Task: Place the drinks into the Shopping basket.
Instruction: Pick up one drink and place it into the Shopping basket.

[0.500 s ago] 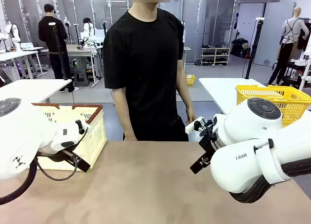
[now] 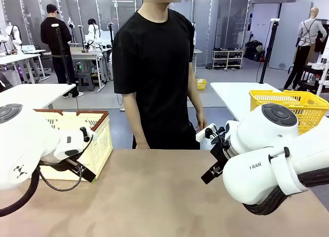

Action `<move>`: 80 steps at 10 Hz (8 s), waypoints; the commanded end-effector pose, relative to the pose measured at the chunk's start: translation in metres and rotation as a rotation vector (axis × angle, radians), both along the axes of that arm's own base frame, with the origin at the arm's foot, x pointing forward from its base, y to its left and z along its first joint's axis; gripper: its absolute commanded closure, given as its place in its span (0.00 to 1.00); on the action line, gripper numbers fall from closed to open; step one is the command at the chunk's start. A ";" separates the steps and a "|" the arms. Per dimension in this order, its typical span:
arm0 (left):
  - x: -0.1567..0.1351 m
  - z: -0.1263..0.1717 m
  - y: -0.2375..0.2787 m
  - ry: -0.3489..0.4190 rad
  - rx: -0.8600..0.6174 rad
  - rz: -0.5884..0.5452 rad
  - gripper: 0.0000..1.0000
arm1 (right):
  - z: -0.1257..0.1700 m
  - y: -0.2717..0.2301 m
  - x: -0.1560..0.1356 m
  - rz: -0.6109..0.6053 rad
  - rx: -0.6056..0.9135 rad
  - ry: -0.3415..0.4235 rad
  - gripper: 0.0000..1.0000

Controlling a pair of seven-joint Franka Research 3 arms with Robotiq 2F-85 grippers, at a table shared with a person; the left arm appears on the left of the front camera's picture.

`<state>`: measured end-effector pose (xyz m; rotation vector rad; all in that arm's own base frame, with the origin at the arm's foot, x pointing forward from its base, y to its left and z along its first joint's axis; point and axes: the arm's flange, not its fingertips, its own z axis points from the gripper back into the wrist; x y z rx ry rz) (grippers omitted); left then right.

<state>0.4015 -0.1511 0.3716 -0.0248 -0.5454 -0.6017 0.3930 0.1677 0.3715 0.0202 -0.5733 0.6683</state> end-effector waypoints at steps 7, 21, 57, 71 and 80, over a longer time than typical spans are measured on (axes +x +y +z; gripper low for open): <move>0.000 0.000 0.000 0.000 0.000 0.001 0.00 | 0.000 0.000 0.000 -0.003 0.003 0.001 0.00; -0.073 0.109 -0.059 -0.235 0.055 -0.030 0.00 | 0.144 0.077 -0.083 -0.205 -0.044 -0.183 0.00; 0.015 0.002 0.047 0.037 -0.005 0.245 0.00 | 0.055 -0.052 0.015 -0.457 0.204 0.199 0.00; 0.027 0.040 -0.059 0.045 0.090 -0.265 0.00 | 0.055 -0.052 0.015 -0.457 0.204 0.199 0.00; 0.049 0.082 -0.157 -0.015 0.122 -0.479 0.00 | 0.055 -0.052 0.015 -0.457 0.204 0.199 0.00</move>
